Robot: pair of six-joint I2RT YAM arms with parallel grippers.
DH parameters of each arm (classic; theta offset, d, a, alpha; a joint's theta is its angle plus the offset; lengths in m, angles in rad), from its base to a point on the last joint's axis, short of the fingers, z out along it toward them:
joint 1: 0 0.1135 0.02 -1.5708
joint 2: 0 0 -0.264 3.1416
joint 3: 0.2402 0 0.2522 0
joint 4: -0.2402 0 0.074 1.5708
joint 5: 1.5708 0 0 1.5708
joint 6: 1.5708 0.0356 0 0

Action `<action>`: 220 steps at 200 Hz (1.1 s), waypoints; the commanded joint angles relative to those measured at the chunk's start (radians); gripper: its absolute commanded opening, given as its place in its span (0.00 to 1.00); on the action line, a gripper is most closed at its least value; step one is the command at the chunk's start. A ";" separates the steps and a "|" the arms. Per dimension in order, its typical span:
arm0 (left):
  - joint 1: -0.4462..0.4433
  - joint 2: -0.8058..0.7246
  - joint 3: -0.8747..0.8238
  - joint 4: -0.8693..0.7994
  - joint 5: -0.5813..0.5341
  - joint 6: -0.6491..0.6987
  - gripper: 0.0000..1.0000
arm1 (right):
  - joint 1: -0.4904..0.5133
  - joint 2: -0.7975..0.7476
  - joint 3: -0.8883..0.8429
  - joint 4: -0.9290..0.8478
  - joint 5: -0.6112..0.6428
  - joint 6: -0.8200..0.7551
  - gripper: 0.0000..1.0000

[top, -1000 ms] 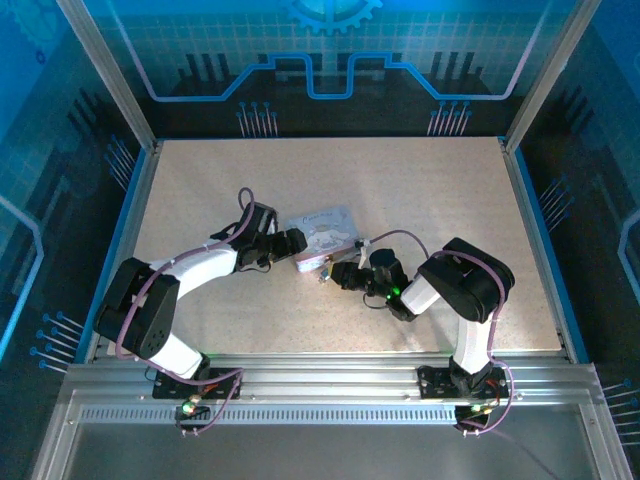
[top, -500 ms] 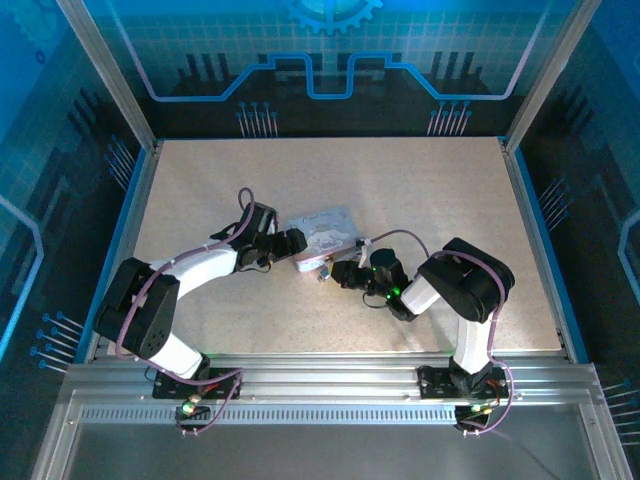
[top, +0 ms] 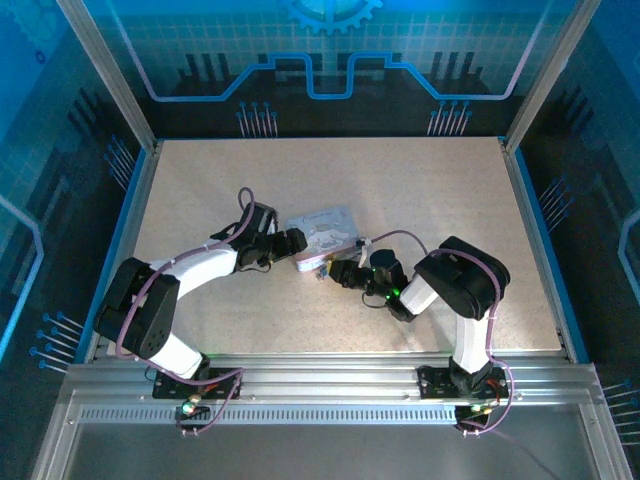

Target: Unlock the padlock with the key

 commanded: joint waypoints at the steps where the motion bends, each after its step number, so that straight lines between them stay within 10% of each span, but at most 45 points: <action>1: 0.007 0.016 -0.011 -0.001 0.006 0.008 0.81 | -0.007 0.005 -0.013 0.009 0.037 -0.003 0.33; 90: 0.008 0.017 -0.010 0.002 0.011 0.006 0.81 | -0.011 0.075 0.049 0.117 -0.070 -0.052 0.41; 220: 0.007 0.017 -0.008 0.003 0.012 0.004 0.81 | -0.012 0.046 0.012 0.103 -0.038 -0.053 0.18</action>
